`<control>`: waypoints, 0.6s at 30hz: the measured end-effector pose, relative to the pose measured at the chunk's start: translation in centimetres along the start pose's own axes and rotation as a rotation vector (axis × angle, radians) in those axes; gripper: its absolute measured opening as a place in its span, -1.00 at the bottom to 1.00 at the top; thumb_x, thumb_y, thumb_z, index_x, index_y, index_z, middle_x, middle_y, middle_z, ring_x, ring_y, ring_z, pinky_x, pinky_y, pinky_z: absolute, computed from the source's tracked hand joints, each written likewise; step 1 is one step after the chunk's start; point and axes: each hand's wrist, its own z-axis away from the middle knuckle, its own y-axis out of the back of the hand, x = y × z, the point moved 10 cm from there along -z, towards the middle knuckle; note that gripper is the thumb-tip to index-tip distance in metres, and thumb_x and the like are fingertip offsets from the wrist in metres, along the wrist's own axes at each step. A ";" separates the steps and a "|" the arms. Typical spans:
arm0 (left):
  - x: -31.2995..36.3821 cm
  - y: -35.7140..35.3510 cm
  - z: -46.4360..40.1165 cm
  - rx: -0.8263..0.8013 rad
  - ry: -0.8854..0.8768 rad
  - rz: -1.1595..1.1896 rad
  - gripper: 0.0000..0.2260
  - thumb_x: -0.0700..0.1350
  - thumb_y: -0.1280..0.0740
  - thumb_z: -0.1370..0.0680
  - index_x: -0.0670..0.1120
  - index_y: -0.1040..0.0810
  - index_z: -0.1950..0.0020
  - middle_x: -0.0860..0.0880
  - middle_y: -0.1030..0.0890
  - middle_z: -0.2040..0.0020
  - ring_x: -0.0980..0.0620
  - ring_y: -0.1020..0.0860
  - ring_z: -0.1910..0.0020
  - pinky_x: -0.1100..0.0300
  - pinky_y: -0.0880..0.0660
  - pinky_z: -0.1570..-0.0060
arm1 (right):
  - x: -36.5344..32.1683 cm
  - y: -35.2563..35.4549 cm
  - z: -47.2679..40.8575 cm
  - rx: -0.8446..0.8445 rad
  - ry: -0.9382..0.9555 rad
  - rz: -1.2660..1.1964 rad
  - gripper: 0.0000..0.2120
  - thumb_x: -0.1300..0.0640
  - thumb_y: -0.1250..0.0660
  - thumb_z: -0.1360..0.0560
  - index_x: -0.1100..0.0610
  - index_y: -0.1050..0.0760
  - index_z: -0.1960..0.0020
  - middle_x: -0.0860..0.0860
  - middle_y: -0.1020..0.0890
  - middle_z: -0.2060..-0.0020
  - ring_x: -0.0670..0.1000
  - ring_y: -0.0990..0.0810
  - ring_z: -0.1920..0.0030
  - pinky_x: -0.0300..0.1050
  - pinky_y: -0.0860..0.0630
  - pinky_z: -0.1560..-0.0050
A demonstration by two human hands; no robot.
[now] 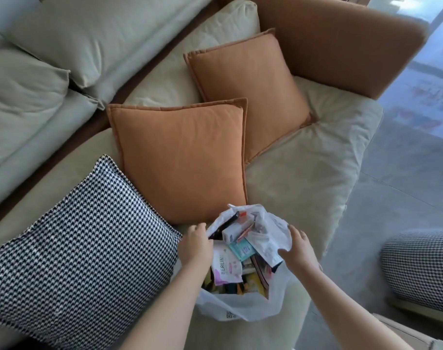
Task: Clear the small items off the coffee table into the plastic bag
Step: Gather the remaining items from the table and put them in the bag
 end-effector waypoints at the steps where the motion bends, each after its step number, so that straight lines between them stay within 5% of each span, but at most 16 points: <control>1: -0.8 -0.4 0.1 -0.028 0.059 0.035 -0.64 -0.04 -0.29 -0.57 -0.02 -0.41 -0.37 -0.02 -0.51 -0.24 -0.02 -0.54 -0.13 0.12 -0.47 0.04 | 0.6 -0.3 0.0 -0.008 -0.029 -0.082 -0.31 0.24 -0.30 -0.49 0.03 -0.07 -0.52 0.06 -0.33 -0.42 0.04 -0.52 -0.13 -0.18 -0.50 0.03; 3: -1.5 -0.9 0.6 -0.064 0.097 0.089 -0.73 -0.03 -0.28 -0.58 -0.05 -0.51 -0.26 -0.02 -0.58 -0.11 -0.02 -0.57 -0.01 0.13 -0.49 0.13 | 1.5 -0.3 0.4 -0.010 -0.083 -0.210 -0.30 0.29 -0.28 -0.48 0.03 -0.07 -0.52 0.06 -0.43 -0.36 -0.02 -0.56 0.13 -0.27 -0.43 0.34; 7: -1.2 0.3 1.9 -0.097 0.058 0.288 -0.79 0.02 -0.32 -0.54 -0.04 -0.60 -0.10 0.04 -0.63 0.00 0.06 -0.54 0.10 0.20 -0.43 0.15 | 1.6 1.3 1.4 -0.020 -0.092 -0.336 -0.43 0.20 -0.36 -0.45 0.14 -0.28 -0.43 0.08 -0.54 -0.20 0.06 -0.54 -0.12 -0.10 -0.47 0.03; 10: -0.9 2.7 2.9 -0.086 0.062 0.410 -0.82 0.04 -0.34 -0.53 -0.02 -0.64 0.00 0.08 -0.62 0.11 0.09 -0.55 0.12 0.25 -0.37 0.17 | 0.9 3.2 2.7 -0.022 -0.080 -0.423 -0.63 0.25 -0.36 -0.40 0.19 -0.47 -0.21 0.11 -0.57 0.02 0.05 -0.51 0.12 -0.16 -0.37 0.14; 13: -1.1 5.2 4.4 -0.030 0.068 0.415 -0.88 -0.03 -0.33 -0.54 -0.04 -0.64 0.08 0.04 -0.66 0.13 0.09 -0.53 0.19 0.26 -0.35 0.22 | 0.5 4.5 4.7 -0.014 -0.058 -0.484 -0.52 0.32 -0.35 -0.41 0.13 -0.45 -0.32 0.06 -0.58 -0.09 0.03 -0.55 0.08 -0.17 -0.43 0.12; 18: -3.0 8.9 7.6 0.113 0.098 0.497 -0.79 -0.07 -0.30 -0.57 -0.14 -0.64 -0.08 -0.04 -0.66 0.02 0.07 -0.51 0.16 0.25 -0.37 0.17 | 0.5 8.0 7.7 0.067 0.015 -0.593 -0.60 0.40 -0.26 -0.45 0.14 -0.53 -0.25 -0.01 -0.61 0.08 -0.08 -0.54 0.20 -0.24 -0.44 0.26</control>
